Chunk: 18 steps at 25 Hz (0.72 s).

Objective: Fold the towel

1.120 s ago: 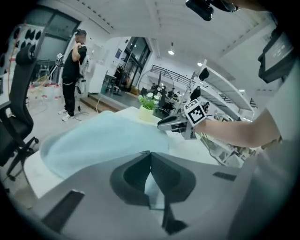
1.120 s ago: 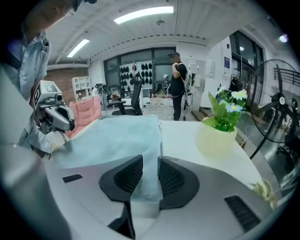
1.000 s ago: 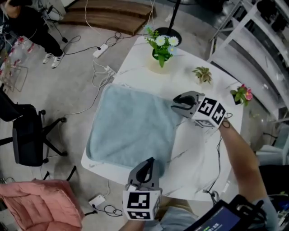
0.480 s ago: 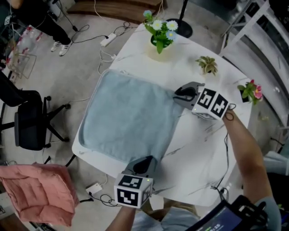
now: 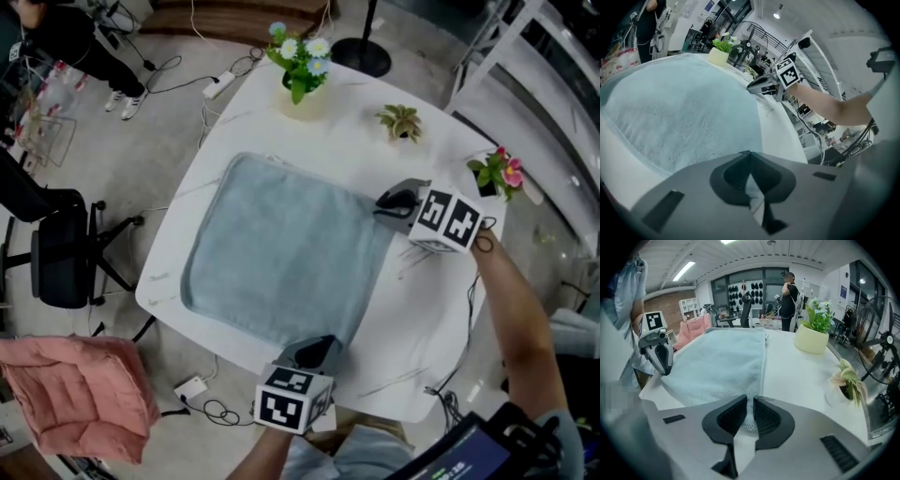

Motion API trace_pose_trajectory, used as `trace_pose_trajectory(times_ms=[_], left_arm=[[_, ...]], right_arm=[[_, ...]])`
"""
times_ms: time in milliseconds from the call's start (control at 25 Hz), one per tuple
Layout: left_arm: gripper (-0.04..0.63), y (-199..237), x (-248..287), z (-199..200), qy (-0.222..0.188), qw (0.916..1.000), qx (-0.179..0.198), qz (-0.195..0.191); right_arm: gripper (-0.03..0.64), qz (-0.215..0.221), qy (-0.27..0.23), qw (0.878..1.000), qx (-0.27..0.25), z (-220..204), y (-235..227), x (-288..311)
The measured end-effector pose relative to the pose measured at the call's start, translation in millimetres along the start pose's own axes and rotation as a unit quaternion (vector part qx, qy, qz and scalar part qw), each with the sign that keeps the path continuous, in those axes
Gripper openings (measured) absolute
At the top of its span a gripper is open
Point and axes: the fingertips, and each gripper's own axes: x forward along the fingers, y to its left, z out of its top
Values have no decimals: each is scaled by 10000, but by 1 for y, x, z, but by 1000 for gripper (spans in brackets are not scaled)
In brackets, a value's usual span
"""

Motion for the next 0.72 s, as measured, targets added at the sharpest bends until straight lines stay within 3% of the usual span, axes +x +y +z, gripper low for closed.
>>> trace_pose_trajectory(times_ms=[440, 520, 640, 720], left_arm=[[6, -65, 30, -34, 181, 9992, 286, -230], [6, -74, 31, -34, 186, 9989, 364, -216], [8, -86, 12, -25, 34, 9988, 431, -242], [8, -91, 4, -17, -118, 9979, 599, -207]], right_arm=[[64, -81, 335, 9992, 198, -80, 30, -51], [76, -191, 152, 9989, 401, -83, 27, -61], [104, -441, -513, 9940, 857, -67, 28, -86], [103, -358, -738, 9932, 830, -55, 46, -92]])
